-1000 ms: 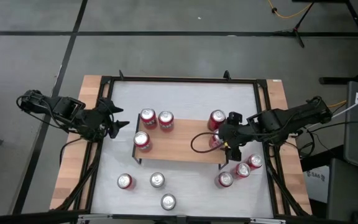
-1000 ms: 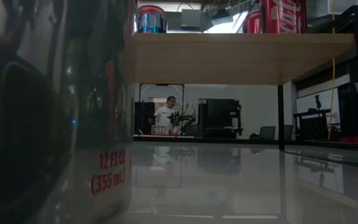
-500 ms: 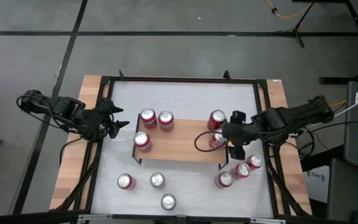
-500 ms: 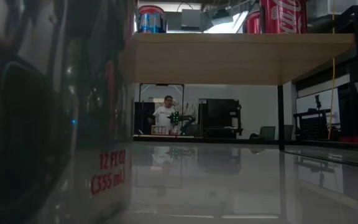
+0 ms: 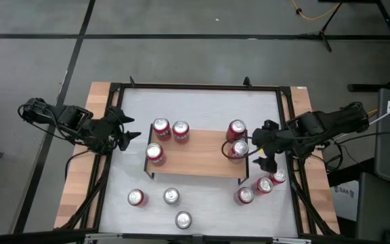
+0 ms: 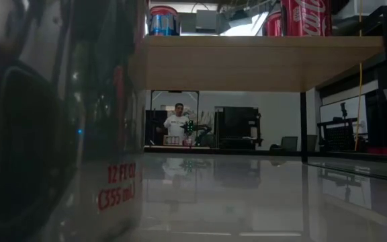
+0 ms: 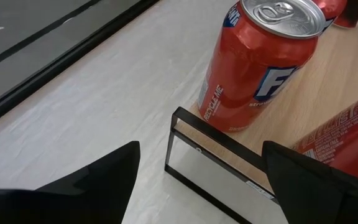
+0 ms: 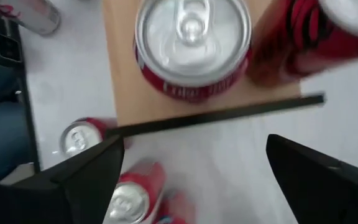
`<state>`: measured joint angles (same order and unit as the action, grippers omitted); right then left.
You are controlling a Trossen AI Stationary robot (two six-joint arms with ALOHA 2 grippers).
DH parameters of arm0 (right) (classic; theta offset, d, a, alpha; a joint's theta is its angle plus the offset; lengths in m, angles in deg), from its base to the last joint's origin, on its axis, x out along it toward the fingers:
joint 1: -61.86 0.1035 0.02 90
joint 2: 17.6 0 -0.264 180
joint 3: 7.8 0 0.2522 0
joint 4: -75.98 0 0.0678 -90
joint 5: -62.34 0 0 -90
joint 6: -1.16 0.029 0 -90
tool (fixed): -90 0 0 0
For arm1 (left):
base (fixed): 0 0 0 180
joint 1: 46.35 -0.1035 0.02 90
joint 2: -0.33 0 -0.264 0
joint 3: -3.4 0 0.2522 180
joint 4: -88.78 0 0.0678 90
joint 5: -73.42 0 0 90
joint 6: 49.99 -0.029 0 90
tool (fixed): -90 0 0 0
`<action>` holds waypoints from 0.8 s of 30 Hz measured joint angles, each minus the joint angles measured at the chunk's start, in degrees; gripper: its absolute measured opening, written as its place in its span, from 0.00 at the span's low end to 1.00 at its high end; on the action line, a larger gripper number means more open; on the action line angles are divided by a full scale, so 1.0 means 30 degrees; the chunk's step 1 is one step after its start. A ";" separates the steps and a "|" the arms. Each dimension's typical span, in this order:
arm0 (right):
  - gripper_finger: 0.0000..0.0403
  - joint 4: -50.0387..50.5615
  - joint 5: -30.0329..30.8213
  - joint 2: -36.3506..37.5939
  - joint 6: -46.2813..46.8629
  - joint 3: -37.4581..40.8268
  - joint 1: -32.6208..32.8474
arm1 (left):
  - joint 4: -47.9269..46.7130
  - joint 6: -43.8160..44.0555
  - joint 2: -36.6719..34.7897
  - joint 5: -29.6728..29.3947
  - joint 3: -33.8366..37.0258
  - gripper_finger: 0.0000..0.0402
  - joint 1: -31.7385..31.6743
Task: Place canned beverage on shelf
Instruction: Put the red black soda can on the shelf
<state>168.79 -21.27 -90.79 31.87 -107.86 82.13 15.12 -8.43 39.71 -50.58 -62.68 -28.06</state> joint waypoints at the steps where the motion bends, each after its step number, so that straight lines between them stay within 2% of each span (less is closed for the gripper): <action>1: 0.95 0.0166 -0.0290 0.0021 0.0354 0.0000 0.0000 | 0.0000 0.0006 -0.0001 0.0000 0.0000 0.82 0.0001; 4: 0.95 0.0709 -0.1123 0.0003 0.1462 -0.0007 0.0405 | 0.0000 0.0006 -0.0005 0.0000 0.0000 0.82 0.0001; 8: 0.95 0.0532 -0.1339 0.0003 0.2933 -0.0007 0.2089 | 0.0000 0.0006 -0.0006 0.0000 0.0000 0.82 -0.0001; 17: 0.95 0.0166 0.0575 -0.0150 0.9703 -0.0007 0.7137 | 0.0000 0.0006 -0.0007 0.0000 0.0000 0.82 0.0006; 21: 0.95 -0.1201 0.1034 -0.0478 1.1209 -0.0007 0.8668 | 0.0002 0.0006 0.0000 0.0000 0.0000 0.82 -0.0001; 24: 0.95 -0.3056 0.1219 -0.0837 1.1244 -0.0007 0.9325 | 0.0007 0.0006 -0.0001 0.0007 0.0000 0.82 0.0001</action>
<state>159.62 -17.62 -93.31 65.60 -107.88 110.10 15.14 -8.41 39.71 -50.56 -62.68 -28.06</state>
